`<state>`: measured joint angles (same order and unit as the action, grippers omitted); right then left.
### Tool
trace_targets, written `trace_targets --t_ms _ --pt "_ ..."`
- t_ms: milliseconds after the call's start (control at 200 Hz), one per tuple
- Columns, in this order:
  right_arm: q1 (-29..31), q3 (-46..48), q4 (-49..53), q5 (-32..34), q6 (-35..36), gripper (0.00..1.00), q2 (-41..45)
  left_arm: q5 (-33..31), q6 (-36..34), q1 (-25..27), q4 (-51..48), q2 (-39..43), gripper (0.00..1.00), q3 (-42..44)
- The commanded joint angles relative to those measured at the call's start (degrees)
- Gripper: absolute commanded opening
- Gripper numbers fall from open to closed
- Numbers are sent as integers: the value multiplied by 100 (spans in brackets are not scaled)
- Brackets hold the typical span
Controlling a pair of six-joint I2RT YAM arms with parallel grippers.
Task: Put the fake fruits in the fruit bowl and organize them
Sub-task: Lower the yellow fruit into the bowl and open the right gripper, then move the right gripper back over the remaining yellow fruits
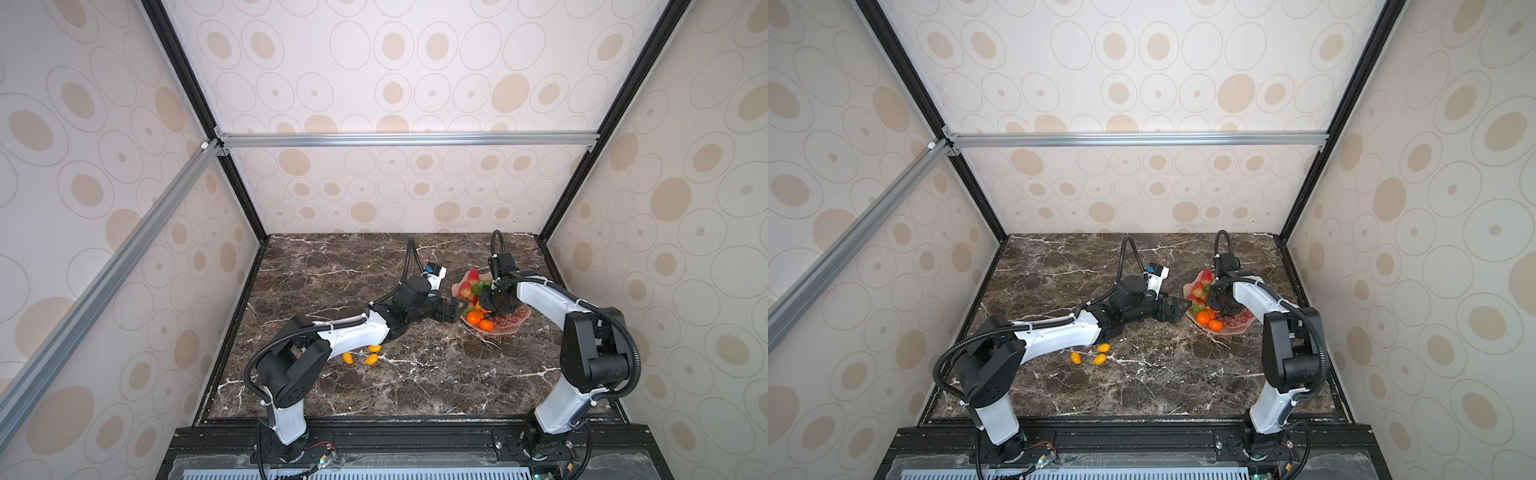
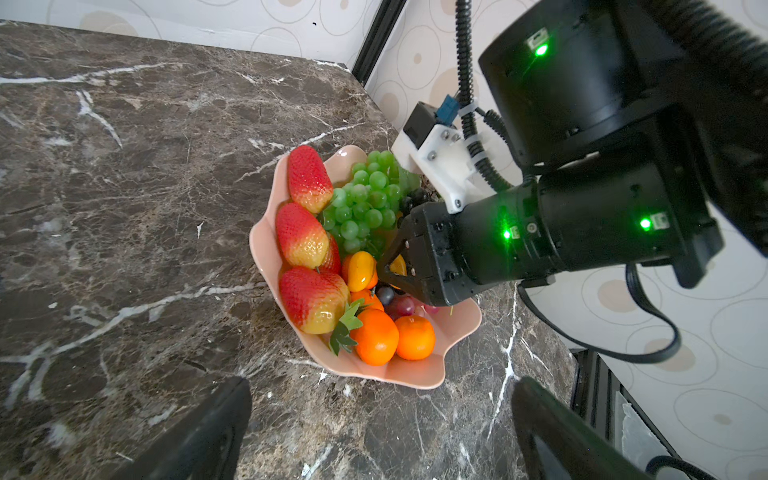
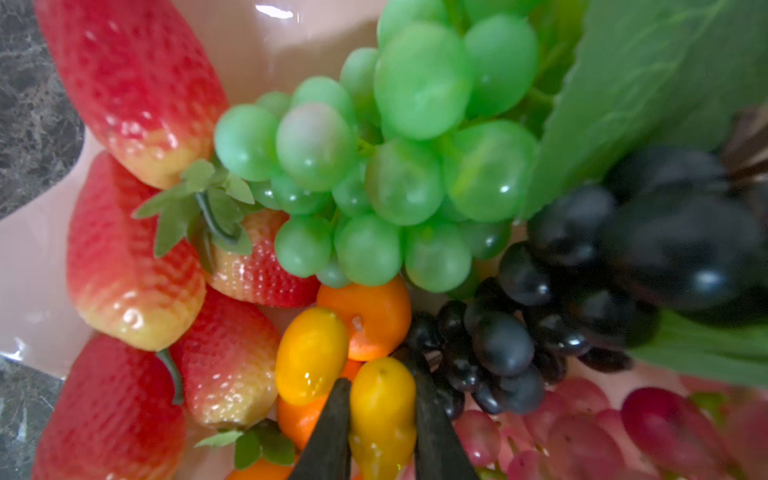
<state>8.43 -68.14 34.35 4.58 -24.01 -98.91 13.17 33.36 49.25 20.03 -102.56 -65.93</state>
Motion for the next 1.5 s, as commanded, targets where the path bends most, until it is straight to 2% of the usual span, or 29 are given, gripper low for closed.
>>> trace_targets --t_ms 0,580,750,830,995,1215,1490 --pt "-31 -121 11 -42 59 24 -67 21 -133 74 13 70 99 -195" --pt "-24 129 -86 23 101 42 403 -42 -306 76 -15 278 99 -52" --pt "-24 268 -145 94 138 46 794 -114 -421 76 -55 453 99 10" --pt "2 400 -245 87 151 54 1074 -238 -492 75 -133 598 99 66" --pt "181 704 -481 -42 171 54 1704 -481 -632 67 -302 990 99 256" --pt "730 976 -799 -314 61 53 2122 -817 -676 -27 -582 1641 99 706" --pt "2221 889 -1164 26 -91 52 1845 -970 -468 -350 -687 2457 99 1477"
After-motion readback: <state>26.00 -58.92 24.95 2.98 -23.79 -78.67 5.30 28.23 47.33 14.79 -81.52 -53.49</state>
